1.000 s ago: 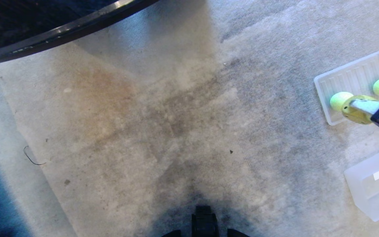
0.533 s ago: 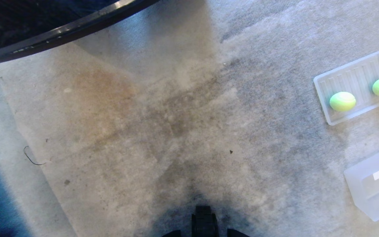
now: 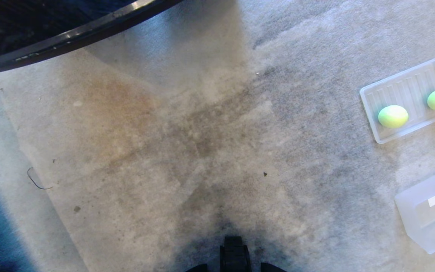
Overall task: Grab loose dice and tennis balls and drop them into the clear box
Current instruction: Put the toys in the box
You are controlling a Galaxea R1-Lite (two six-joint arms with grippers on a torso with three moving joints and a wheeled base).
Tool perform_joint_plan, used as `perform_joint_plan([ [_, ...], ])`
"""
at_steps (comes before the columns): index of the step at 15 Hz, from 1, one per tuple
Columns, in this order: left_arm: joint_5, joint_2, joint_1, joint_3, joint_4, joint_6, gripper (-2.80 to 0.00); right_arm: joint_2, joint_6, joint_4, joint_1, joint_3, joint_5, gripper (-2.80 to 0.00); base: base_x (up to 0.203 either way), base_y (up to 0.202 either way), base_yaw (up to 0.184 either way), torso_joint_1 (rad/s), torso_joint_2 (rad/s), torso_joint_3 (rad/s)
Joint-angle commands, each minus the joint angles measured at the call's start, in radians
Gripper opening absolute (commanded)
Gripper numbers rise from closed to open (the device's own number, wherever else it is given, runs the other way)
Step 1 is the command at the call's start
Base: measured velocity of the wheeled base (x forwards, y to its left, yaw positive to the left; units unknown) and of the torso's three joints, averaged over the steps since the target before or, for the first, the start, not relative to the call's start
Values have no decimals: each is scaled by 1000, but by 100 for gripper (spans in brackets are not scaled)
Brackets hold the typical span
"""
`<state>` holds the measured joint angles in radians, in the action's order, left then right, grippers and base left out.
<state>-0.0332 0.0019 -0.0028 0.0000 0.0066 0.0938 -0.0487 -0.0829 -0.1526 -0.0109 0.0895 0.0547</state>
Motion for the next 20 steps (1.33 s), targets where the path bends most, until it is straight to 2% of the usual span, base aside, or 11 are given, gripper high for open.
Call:
perform_joint_plan([
  [1,-1,0,0,0,0,1,-280,50,65,8,0,-33,-18,-280,0,0,0,0,0,0],
  [13,-2,0,0,0,0,-3,-280,49,63,8,0,-33,-19,-280,0,0,0,1,1,7],
  [20,-3,0,0,0,1,-3,-280,50,71,8,0,-33,-30,-280,0,0,0,2,2,195],
])
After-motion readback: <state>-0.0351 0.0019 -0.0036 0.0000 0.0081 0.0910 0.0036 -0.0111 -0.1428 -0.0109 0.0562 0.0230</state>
